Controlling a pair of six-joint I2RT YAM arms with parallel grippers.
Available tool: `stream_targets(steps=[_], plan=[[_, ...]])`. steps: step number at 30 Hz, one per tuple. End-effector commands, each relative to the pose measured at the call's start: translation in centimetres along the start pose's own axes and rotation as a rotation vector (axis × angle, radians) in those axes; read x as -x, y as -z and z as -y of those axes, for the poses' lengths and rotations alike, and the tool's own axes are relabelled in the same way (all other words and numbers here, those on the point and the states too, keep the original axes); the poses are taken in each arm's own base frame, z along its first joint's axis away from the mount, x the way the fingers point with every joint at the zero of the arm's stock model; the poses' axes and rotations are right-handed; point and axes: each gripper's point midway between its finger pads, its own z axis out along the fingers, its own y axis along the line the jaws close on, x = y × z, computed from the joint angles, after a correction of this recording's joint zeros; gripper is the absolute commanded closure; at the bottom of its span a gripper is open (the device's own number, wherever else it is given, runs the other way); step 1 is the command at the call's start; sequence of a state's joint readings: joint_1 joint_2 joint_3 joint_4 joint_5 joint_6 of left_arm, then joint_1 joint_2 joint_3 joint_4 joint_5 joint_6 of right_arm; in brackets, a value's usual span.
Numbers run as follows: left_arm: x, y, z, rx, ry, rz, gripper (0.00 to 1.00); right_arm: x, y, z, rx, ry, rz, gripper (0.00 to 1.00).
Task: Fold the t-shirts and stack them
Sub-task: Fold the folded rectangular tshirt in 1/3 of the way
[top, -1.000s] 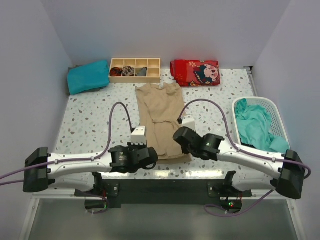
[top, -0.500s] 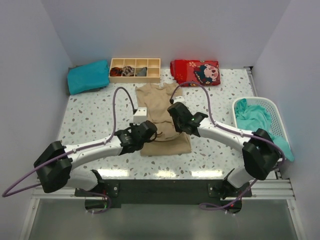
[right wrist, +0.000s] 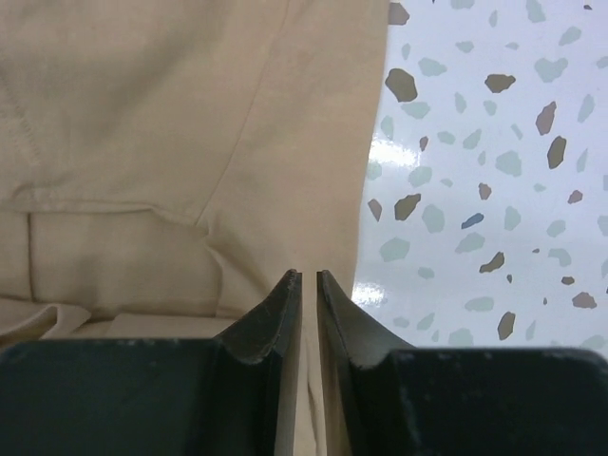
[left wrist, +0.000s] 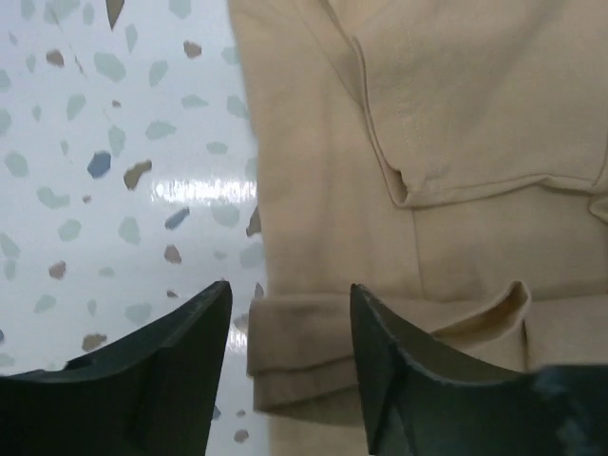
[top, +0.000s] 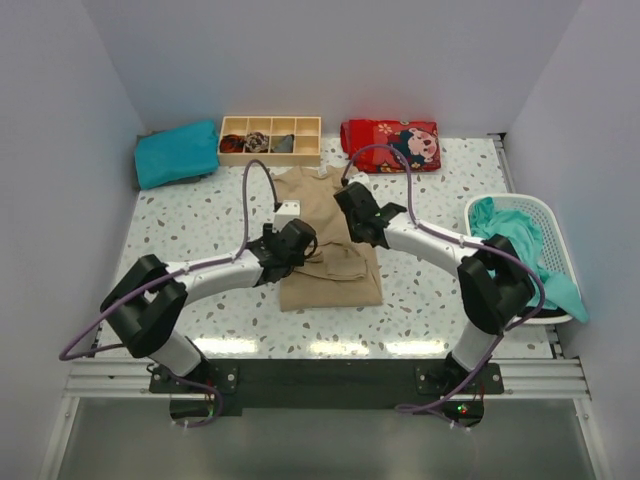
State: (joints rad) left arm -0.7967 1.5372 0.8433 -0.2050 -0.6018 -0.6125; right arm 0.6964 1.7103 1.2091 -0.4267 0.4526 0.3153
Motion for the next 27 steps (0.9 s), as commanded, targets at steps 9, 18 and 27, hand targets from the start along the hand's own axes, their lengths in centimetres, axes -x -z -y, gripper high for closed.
stream_targets(steps=[9, 18, 27], plan=[[5.7, 0.4, 0.3, 0.02, 0.009, 0.062, 0.08, -3.2, 3.7, -1.4, 0.195, -0.009, -0.168, 0.69], [1.5, 3.6, 0.7, -0.185, 0.011, -0.038, 0.09, -9.7, 5.7, -2.6, 0.322, -0.079, -0.348, 0.67], [-0.1, 3.3, 0.6, -0.187, 0.007, -0.08, 0.09, -9.9, 4.0, -4.1, 0.366, -0.132, -0.305, 0.63]])
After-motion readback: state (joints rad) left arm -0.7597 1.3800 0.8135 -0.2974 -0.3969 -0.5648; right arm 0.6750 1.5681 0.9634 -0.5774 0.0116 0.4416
